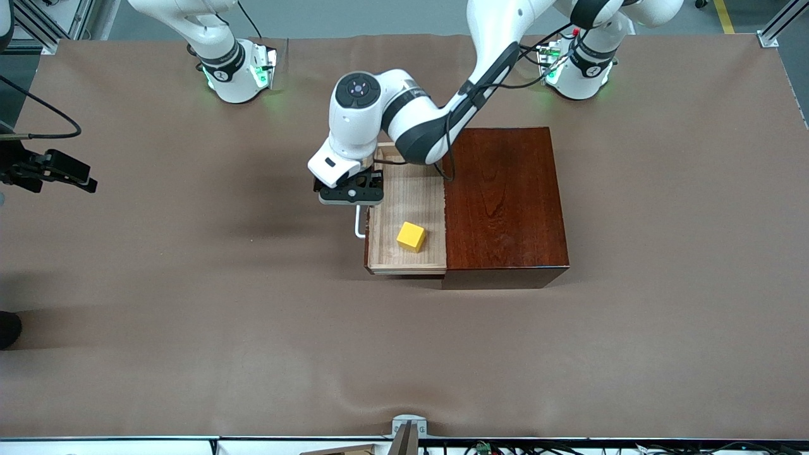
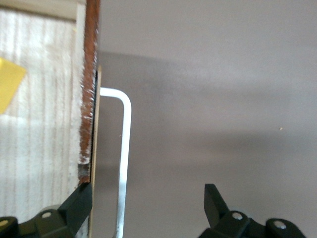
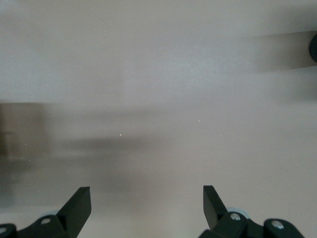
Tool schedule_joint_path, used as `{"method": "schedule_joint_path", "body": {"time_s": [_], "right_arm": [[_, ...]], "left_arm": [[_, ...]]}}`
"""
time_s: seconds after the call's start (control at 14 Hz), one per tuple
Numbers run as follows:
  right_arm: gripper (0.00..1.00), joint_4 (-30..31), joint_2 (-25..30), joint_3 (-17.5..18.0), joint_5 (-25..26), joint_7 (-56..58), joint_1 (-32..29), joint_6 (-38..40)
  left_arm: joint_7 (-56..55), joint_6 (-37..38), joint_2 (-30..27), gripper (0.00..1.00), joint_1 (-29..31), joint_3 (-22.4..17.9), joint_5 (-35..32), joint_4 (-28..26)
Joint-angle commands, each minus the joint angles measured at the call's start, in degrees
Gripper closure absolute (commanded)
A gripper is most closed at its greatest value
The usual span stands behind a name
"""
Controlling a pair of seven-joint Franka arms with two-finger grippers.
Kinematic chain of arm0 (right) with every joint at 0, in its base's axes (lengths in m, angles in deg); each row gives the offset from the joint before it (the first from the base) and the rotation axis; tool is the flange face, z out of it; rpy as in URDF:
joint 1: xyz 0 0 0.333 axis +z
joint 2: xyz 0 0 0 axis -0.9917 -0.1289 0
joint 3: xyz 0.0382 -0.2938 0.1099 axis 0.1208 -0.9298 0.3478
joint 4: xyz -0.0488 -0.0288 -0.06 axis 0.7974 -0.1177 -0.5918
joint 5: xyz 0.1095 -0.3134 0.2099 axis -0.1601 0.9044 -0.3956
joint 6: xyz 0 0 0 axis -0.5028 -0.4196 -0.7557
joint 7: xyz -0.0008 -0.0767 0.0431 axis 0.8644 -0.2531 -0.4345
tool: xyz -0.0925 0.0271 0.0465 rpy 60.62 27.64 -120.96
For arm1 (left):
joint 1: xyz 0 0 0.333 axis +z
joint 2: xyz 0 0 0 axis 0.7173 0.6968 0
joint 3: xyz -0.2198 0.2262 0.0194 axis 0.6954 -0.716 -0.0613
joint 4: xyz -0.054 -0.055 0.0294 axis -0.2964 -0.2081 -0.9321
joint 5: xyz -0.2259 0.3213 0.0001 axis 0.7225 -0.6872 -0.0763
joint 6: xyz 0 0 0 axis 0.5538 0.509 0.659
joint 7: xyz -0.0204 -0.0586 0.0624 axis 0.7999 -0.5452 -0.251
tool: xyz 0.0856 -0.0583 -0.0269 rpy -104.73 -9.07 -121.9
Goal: Open drawer, take yellow block, close drawer
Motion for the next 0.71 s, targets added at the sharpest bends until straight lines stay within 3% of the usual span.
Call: {"method": "schedule_joint_path", "body": {"time_s": [0.0,0.21,0.64], "right_arm": [[0.00,0.7,1.3,0.4,0.7,0.2,-0.1,-0.1],[0.00,0.7,1.3,0.4,0.6,0.2,-0.1,-0.1],[0.00,0.8,0.6,0.5,0.5,0.0,1.6,-0.2]], "left_arm": [[-1.3,2.5,-4.2,0.00,-0.1,-1.4,-0.3,-0.8],[-1.2,5.1,-9.6,0.00,1.2,-3.6,0.2,-1.0],[-0.5,12.6,-16.0,0.00,14.2,-3.7,-0.2,-1.4]]}}
